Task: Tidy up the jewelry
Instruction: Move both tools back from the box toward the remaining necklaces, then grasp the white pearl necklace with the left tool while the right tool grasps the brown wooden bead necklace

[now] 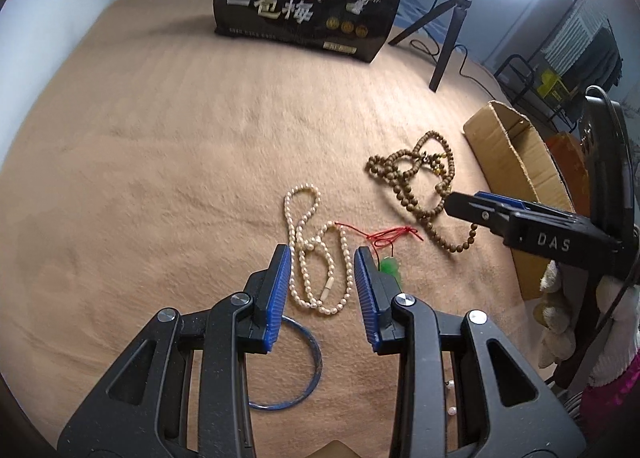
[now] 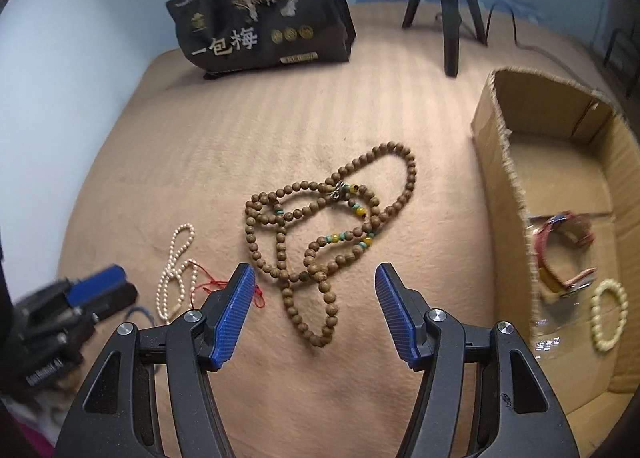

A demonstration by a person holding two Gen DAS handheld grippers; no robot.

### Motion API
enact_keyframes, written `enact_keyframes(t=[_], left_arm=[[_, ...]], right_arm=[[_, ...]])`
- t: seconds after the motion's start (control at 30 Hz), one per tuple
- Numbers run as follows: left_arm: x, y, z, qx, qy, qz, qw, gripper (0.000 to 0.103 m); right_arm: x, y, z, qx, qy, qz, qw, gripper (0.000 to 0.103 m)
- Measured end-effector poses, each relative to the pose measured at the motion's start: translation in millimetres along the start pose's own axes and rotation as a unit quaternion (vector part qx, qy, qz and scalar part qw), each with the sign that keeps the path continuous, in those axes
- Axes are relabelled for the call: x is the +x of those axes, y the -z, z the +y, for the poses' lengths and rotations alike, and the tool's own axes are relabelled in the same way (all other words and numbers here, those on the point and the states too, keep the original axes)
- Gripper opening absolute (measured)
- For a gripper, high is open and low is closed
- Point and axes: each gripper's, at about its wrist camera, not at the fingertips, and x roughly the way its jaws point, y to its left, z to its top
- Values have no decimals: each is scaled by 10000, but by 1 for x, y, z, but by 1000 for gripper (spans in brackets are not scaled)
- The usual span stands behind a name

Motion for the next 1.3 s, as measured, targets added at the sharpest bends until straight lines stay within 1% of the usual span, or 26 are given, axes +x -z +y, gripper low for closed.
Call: enact_keyframes(t=[0.27, 0.37, 0.43, 0.5, 0.57, 0.73, 0.87, 1.03, 1.2, 1.3], left_arm=[[17, 1, 8, -190, 15, 181, 9997, 32], [23, 2, 9, -211, 44, 260, 9994, 32], [27, 2, 8, -198, 45, 284, 9994, 32], [32, 1, 7, -182, 12, 320, 9993, 32], [36, 0, 7, -160, -32, 336, 9993, 32], [41, 1, 2, -26, -112, 293, 9995, 32], [46, 2, -3, 64, -164, 272, 9995, 32], [49, 4, -12, 241, -191, 250, 9992, 32], [48, 7, -17, 320, -147, 266, 9990, 33], [51, 11, -23, 498, -295, 270, 9980, 35]], right_arm=[[29, -9, -3, 456, -73, 309, 9985, 62], [34, -14, -8, 748, -182, 301, 9966, 63], [35, -19, -11, 901, -274, 270, 9952, 66], [36, -24, -10, 955, -301, 251, 9947, 67], [38, -30, -5, 880, -267, 227, 9955, 68], [46, -39, 9, 560, -23, 120, 9984, 69], [54, -42, 25, 83, 344, 48, 9994, 69], [64, -41, 37, -370, 683, 29, 9970, 69], [67, -42, 37, -337, 625, 55, 9975, 69], [64, -38, 35, -433, 626, 52, 9971, 69]])
